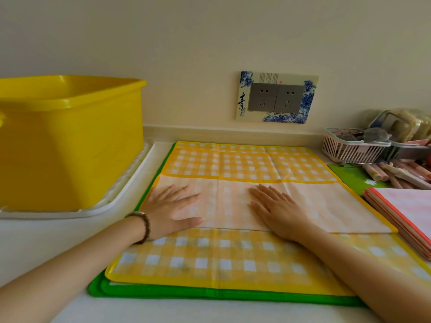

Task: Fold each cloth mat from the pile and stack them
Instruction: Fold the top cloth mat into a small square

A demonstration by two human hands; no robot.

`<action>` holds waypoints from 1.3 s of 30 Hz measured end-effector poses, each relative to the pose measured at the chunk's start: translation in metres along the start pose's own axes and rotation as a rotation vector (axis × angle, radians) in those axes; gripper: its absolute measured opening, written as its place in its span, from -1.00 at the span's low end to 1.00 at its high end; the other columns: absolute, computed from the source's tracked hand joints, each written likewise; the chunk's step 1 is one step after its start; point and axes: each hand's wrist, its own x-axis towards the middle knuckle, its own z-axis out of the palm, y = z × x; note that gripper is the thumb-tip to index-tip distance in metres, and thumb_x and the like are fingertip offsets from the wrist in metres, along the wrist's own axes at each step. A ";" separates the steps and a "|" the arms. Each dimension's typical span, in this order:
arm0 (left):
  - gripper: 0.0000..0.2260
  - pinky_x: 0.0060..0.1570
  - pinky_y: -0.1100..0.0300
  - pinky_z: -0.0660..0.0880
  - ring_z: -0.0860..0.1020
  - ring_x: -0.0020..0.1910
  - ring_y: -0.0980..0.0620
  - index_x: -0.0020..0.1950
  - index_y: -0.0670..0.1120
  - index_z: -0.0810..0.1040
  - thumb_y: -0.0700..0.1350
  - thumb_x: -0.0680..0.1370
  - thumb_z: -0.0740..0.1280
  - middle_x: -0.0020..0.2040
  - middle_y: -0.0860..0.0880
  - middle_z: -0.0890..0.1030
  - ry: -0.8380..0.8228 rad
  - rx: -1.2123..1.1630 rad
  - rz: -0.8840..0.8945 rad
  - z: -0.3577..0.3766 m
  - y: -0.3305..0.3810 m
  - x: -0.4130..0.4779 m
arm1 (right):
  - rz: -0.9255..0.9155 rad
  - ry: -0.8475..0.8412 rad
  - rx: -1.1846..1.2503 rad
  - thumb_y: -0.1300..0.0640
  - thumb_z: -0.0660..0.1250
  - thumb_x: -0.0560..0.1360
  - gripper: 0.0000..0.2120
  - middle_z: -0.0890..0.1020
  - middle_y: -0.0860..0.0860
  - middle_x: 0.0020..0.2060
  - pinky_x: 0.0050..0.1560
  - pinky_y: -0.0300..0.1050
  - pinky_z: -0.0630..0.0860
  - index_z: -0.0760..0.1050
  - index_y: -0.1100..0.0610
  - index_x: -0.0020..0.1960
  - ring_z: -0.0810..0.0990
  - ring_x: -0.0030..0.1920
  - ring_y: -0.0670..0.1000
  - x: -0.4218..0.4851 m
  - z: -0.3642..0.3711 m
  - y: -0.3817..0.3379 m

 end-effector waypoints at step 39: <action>-0.73 -0.12 0.21 0.41 0.40 -0.31 0.30 -0.20 0.03 0.58 0.14 0.55 0.21 -0.33 0.26 0.49 -0.030 -0.405 0.251 -0.046 0.049 0.000 | -0.082 -0.066 0.240 -0.29 0.21 0.42 -0.70 0.68 -0.08 -0.23 -0.20 -0.14 0.48 0.64 -0.18 -0.07 0.57 -0.27 -0.04 -0.060 -0.076 0.064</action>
